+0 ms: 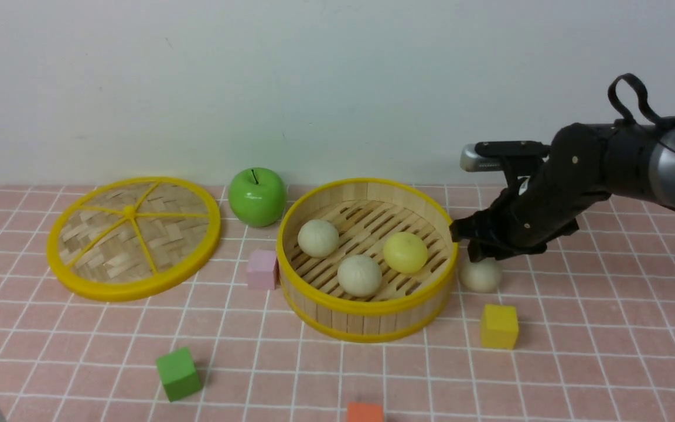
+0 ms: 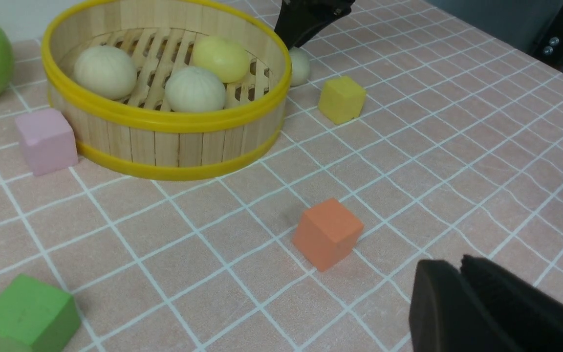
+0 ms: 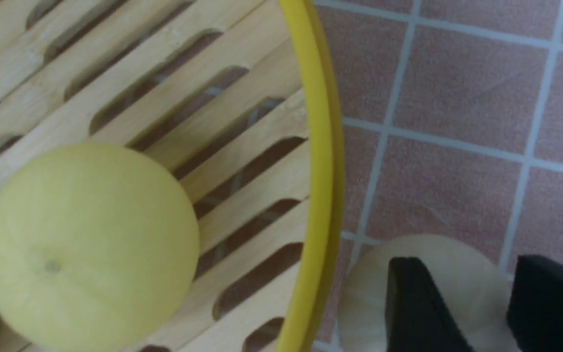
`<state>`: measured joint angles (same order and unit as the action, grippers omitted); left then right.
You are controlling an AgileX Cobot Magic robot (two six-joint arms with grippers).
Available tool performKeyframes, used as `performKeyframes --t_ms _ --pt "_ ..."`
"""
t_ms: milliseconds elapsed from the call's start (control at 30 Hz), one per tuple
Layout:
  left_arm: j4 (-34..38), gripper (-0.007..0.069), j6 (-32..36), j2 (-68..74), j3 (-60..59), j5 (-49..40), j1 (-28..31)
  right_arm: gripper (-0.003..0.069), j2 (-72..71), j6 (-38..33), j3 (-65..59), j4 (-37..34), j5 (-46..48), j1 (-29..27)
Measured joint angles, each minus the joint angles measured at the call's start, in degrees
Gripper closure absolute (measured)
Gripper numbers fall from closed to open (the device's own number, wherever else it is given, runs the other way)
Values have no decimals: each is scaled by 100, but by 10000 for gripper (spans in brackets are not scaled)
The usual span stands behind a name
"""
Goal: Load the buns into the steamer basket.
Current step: Use the right arm to grab a steamed stuffed bun, then use the right arm to put the steamed stuffed bun into the steamer
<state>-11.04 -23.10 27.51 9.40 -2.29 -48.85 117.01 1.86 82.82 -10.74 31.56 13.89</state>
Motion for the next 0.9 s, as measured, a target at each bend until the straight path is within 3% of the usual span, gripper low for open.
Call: performKeyframes --t_ms 300,467,500,567,733,900 --pt "0 549 0 0 0 0 0 377 169 -240 45 -33 -133 0" --pt "0 546 0 0 0 0 0 512 133 -448 45 -21 -54 0" --pt "0 543 0 0 0 0 0 608 42 -578 45 -13 26 0" --pt "0 539 0 0 0 0 0 641 -78 -696 45 -9 136 0" --pt "0 533 0 0 0 0 0 643 -605 -738 40 -29 439 0" --pt "0 533 0 0 0 0 0 643 -1326 -1256 40 -974 328 174"
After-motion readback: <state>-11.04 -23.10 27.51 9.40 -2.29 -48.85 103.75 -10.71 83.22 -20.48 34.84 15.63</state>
